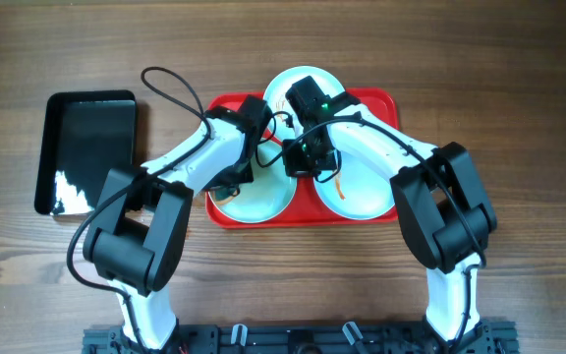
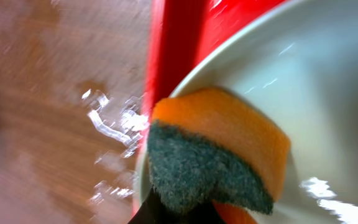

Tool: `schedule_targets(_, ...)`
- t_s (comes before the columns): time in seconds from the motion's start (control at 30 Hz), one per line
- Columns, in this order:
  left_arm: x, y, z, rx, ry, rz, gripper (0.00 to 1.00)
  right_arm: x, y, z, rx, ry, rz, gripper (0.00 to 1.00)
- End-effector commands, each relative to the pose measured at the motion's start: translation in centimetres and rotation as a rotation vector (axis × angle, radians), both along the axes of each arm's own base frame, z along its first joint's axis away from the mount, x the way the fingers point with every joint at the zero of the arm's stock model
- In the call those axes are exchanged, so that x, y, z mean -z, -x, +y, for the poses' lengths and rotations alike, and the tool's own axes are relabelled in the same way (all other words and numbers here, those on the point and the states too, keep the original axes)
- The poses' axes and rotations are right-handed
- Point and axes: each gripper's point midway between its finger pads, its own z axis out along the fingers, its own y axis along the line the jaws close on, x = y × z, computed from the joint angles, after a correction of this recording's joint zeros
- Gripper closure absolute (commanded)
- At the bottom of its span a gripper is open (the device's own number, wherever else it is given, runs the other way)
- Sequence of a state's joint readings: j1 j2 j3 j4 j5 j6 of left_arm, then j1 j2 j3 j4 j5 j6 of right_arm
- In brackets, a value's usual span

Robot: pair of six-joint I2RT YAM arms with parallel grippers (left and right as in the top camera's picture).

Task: Clean dirty plates on tray and stack at the side
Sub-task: 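Rub the sponge along the left plate's rim with the left gripper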

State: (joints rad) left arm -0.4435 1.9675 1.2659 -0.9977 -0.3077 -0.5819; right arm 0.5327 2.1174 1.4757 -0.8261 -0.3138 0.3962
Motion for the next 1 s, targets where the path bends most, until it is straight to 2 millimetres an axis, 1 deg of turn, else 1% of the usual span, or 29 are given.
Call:
schedule_targets(0.0,-1.5,-0.2,1.2,-0.012,-0.055,-0.009,0.96,-0.2,-0.3,-0.7,0.015,0.022,-0.014,0.96)
schedule_targets(0.1,-3.1,-0.8,0.6,-0.015,-0.025,-0.039,0.96,-0.2,-0.3,-0.7,0.015,0.022,-0.014,0.96)
schedule_targets(0.17,-4.0,-1.1,-0.5,-0.021,0.043,-0.057,0.96,-0.2,-0.3,-0.7,0.016,0.021,-0.013,0.95)
schedule_targets(0.27,-4.4,-1.1,-2.5,-0.027,0.167,-0.063,0.96,-0.2,-0.3,-0.7,0.018,0.022,-0.013,0.96)
schedule_targets(0.37,-4.1,-1.3,-4.8,-0.029,0.29,-0.052,0.96,-0.2,-0.3,-0.7,0.018,0.022,-0.013,0.96)
schedule_targets(0.43,-3.7,-1.4,-5.9,-0.027,0.348,-0.047,0.96,-0.2,-0.3,-0.7,0.018,0.022,-0.013,0.96)
schedule_targets(0.6,-2.0,-1.5,-7.2,-0.022,0.396,-0.026,0.96,-0.2,-0.3,-0.7,0.017,0.022,-0.013,0.96)
schedule_targets(0.77,0.1,-0.3,-7.1,-0.027,0.387,0.024,0.96,-0.2,-0.3,-0.7,0.018,0.021,-0.014,0.96)
schedule_targets(0.93,2.1,0.2,-6.7,-0.028,0.379,0.032,0.96,-0.2,-0.3,-0.7,0.018,0.02,-0.015,0.96)
schedule_targets(0.97,2.4,0.3,-6.4,-0.027,0.363,0.027,0.96,-0.2,-0.3,-0.7,0.018,0.021,-0.015,0.96)
